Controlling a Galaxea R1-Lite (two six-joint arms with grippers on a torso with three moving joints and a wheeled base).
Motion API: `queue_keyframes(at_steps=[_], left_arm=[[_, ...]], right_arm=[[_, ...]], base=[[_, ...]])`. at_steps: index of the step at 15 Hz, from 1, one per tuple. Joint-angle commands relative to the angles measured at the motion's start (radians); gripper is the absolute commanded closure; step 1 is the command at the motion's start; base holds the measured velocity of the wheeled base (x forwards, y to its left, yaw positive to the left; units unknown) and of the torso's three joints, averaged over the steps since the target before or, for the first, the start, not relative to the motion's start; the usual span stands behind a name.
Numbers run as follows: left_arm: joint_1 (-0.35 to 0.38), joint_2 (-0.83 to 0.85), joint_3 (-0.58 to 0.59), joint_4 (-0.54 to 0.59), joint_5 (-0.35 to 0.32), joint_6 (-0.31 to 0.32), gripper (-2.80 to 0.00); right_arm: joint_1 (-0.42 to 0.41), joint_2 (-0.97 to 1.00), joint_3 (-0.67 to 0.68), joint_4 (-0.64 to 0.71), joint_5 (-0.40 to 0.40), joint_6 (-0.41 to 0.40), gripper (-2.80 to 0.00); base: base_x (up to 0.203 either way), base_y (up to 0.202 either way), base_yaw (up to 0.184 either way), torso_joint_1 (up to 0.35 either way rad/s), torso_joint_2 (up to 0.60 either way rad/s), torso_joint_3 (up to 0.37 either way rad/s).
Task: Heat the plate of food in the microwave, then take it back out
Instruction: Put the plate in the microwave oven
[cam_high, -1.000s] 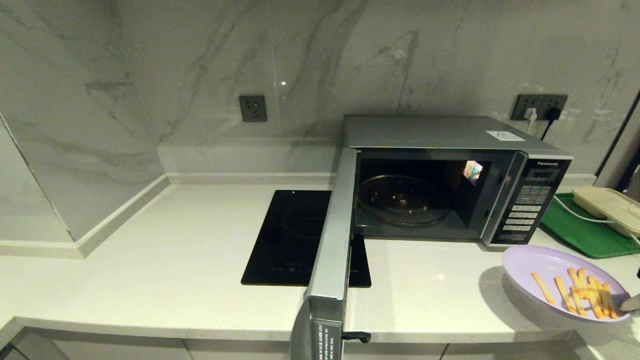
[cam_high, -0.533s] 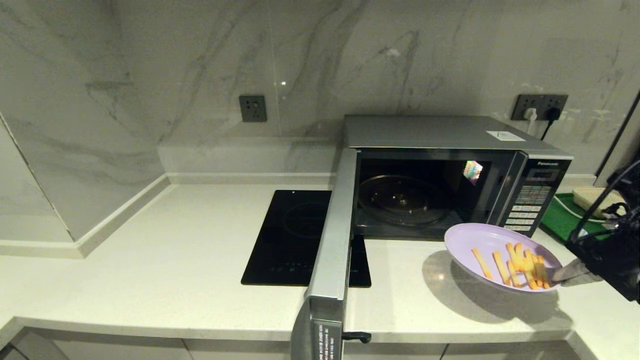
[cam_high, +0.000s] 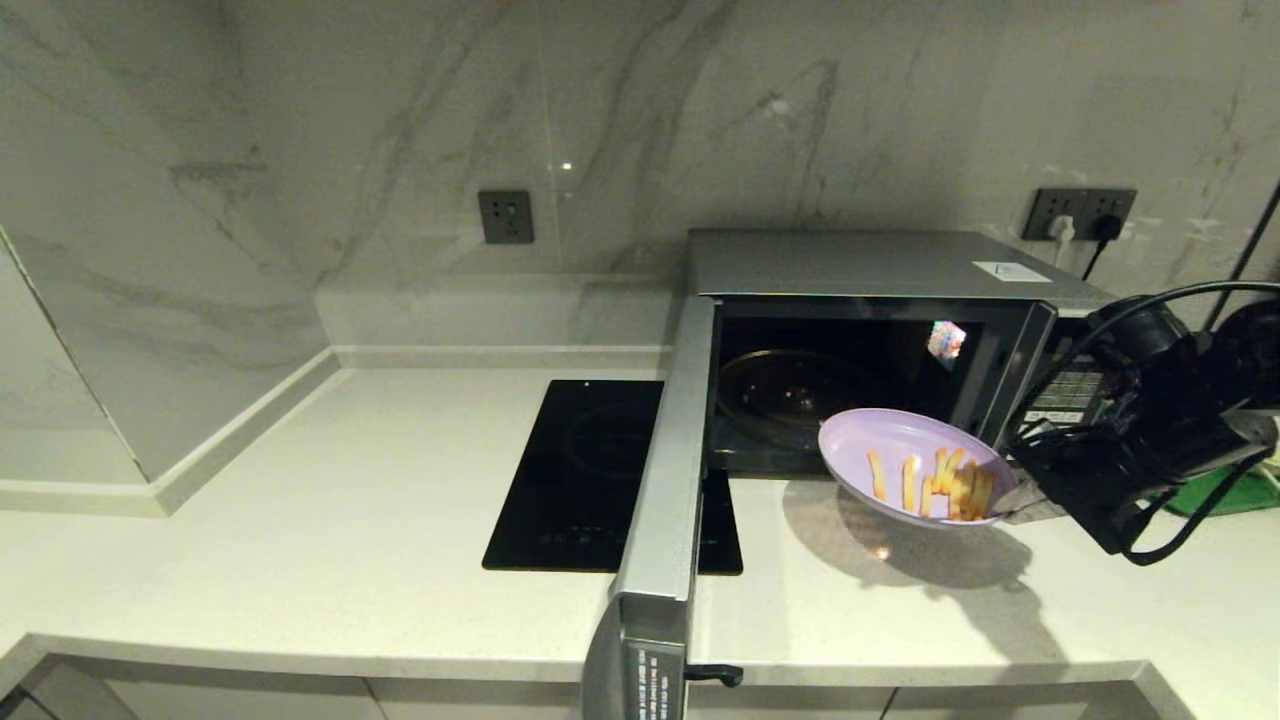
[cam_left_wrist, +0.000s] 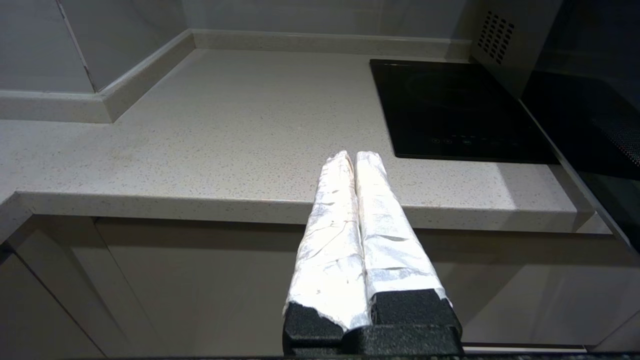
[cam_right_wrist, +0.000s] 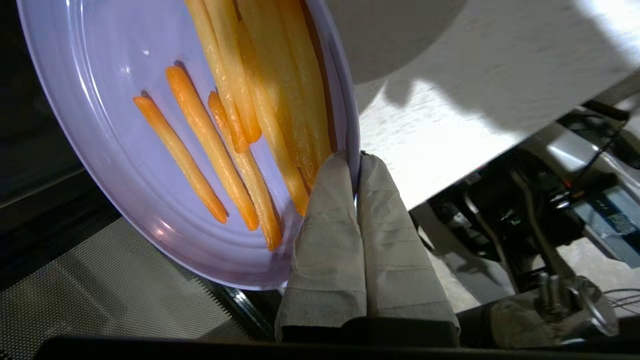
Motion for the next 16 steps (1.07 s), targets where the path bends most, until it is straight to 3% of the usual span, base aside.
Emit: queue_keyframes(at_steps=[1, 3, 16], left_arm=[[0.0, 0.0, 0.0, -0.001, 0.0, -0.001, 0.0], [0.0, 0.0, 0.0, -0.001, 0.0, -0.001, 0.0], [0.0, 0.0, 0.0, -0.001, 0.001, -0.001, 0.0]], right_arm=[[0.067, 0.036, -0.028, 0.002, -0.008, 0.037, 0.0], [0.104, 0.05, -0.044, -0.025, -0.019, 0.068, 0.0], [0.148, 0.212, -0.221, -0.056, -0.032, 0.087, 0.0]], base=[[0.0, 0.0, 0.0, 0.0, 0.0, 0.0], [0.0, 0.0, 0.0, 0.0, 0.0, 0.0], [0.0, 0.0, 0.0, 0.0, 0.0, 0.0]])
